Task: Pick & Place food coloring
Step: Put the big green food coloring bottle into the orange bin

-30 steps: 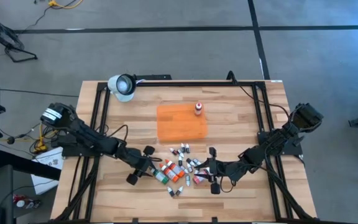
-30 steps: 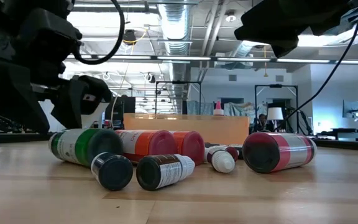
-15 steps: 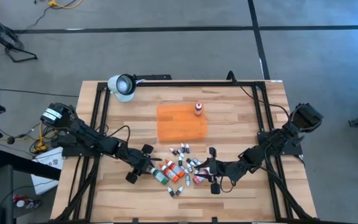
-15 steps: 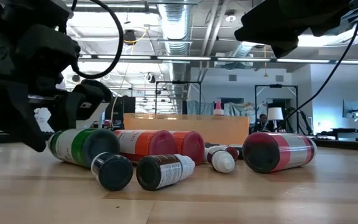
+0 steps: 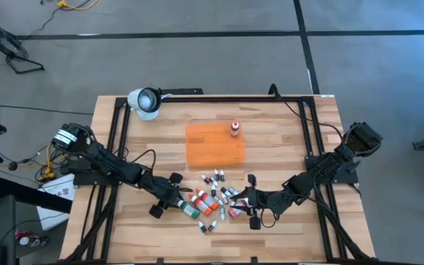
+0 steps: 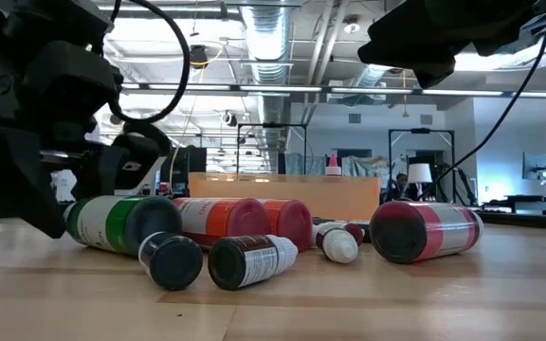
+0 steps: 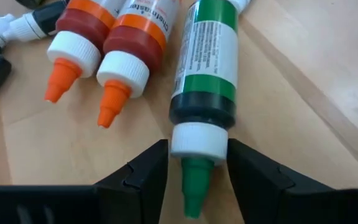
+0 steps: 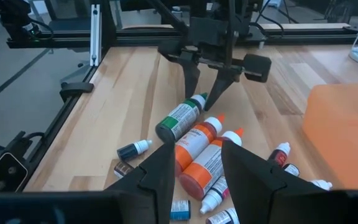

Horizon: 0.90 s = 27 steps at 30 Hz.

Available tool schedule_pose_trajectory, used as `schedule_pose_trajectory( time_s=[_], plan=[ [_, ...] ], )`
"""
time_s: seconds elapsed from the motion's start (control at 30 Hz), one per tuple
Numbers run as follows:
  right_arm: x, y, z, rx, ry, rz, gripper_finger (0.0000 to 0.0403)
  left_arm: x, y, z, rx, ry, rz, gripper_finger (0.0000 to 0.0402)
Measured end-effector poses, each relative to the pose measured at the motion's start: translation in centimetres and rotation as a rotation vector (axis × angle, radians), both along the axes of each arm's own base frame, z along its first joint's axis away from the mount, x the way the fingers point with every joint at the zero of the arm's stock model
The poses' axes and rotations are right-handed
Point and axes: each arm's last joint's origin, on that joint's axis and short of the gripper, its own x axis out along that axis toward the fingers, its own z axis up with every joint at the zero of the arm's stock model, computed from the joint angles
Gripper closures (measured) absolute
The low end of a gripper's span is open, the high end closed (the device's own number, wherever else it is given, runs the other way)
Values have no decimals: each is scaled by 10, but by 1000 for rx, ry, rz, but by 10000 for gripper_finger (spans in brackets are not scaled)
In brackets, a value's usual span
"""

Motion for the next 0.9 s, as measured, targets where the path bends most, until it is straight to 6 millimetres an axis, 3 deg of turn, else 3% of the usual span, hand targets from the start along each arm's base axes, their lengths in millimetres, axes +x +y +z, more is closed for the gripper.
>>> schedule_pose_trajectory(
  time_s=[0.27, 0.53, 0.9],
  plan=[
    [0, 0, 0, 0, 0, 0, 280, 4, -3, -7, -44, 4, -13, 285],
    [0, 0, 0, 0, 0, 0, 280, 3, -2, -7, -59, 24, 4, 268],
    [0, 0, 0, 1, 0, 0, 280, -3, 0, 1, -70, 62, 23, 274]
  ],
)
